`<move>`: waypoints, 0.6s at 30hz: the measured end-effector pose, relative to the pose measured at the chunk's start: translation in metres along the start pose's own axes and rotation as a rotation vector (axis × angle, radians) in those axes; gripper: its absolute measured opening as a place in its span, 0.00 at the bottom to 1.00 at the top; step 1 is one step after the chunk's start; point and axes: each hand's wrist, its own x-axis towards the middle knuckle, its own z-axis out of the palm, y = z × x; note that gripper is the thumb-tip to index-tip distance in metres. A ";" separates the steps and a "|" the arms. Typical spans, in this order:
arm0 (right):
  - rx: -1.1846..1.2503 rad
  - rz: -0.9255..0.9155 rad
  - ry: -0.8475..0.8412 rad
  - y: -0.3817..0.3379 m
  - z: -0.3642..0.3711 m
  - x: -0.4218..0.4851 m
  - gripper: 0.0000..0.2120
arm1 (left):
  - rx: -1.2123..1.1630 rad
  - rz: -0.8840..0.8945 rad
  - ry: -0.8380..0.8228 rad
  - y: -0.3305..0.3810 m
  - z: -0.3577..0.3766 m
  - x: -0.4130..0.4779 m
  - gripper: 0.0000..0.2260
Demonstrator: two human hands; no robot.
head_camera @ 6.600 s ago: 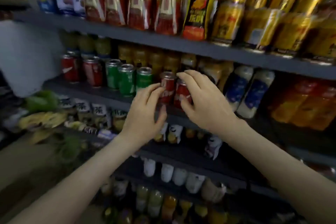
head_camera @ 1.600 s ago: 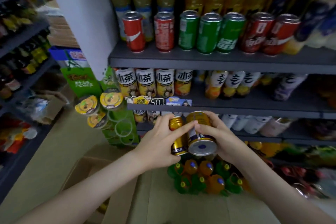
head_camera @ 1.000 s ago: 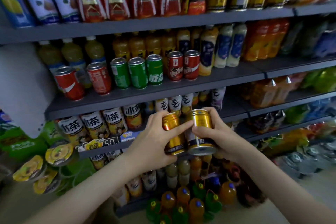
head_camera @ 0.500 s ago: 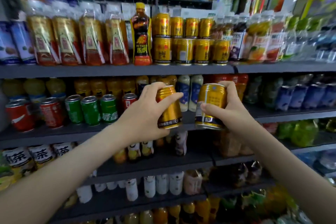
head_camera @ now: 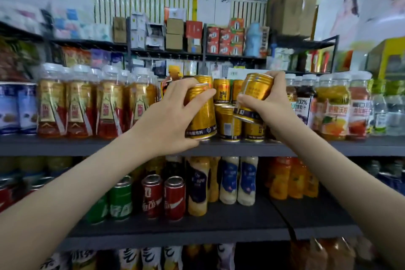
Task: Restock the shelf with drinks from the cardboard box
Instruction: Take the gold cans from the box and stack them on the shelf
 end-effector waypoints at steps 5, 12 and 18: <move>-0.151 -0.040 0.016 0.022 0.016 0.075 0.35 | 0.049 -0.011 0.062 -0.025 0.020 0.028 0.40; -0.180 -0.069 -0.053 0.056 0.042 0.131 0.33 | 0.146 -0.069 0.038 -0.035 0.036 0.044 0.45; -0.143 0.078 -0.169 0.084 0.053 0.159 0.37 | 0.203 -0.129 0.065 -0.038 0.038 0.048 0.44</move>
